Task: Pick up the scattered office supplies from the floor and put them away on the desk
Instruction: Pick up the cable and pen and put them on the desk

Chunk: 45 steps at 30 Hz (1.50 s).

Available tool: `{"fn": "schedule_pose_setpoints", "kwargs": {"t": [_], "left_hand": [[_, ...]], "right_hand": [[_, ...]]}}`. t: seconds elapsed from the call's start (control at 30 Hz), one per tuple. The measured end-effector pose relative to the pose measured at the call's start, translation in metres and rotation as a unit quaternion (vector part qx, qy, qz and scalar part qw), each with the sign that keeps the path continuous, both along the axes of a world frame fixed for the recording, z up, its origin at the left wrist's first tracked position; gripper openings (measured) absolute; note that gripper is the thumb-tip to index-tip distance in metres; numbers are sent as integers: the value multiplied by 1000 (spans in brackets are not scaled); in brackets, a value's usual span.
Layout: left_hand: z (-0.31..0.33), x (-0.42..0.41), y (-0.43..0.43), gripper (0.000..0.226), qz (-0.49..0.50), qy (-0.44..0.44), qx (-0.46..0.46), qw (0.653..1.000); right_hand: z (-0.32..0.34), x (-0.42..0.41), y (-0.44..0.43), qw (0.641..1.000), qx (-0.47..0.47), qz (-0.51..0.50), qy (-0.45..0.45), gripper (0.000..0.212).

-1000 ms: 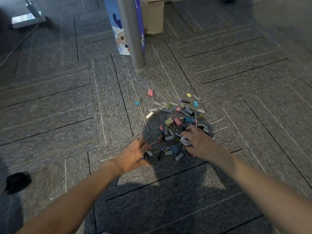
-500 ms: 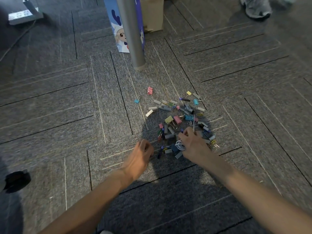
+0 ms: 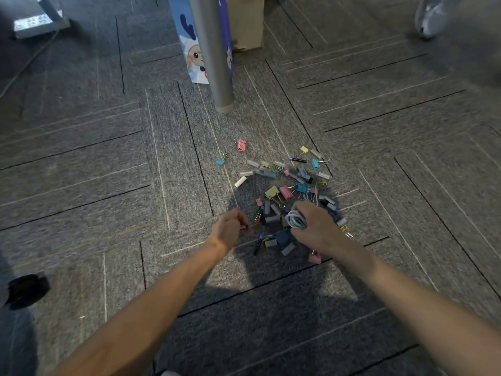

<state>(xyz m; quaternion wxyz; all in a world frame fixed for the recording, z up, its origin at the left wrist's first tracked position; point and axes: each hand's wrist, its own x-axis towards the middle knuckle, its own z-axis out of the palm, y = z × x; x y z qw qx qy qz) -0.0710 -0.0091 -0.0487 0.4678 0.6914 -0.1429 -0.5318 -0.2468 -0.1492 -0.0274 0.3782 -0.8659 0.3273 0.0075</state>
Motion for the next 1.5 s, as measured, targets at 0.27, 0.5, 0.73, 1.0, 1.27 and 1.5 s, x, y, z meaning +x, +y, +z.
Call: {"fn": "schedule_pose_setpoints", "kwargs": {"t": [0.27,0.5,0.73,1.0,1.27,1.5], "left_hand": [[13,-16,-16,10,-194,-245,54,948],[6,-13,-14,38,-422,-424,131,790],[6,-15,-14,27,-481,-412,115,765],[-3,3,-11,34,-13,12,-2,1000],[9,-4,-36,29,-304,-368,119,870],[10,-11,-59,32,-349,-488,160,784]], "right_hand": [[6,9,-2,996,59,-49,-41,15],[4,7,-4,994,72,-53,-56,16],[5,7,-3,993,87,-57,-58,16],[11,11,-2,983,142,-88,-70,9],[13,15,0,984,142,-93,-62,11],[10,17,0,983,139,-97,-68,14]]}}
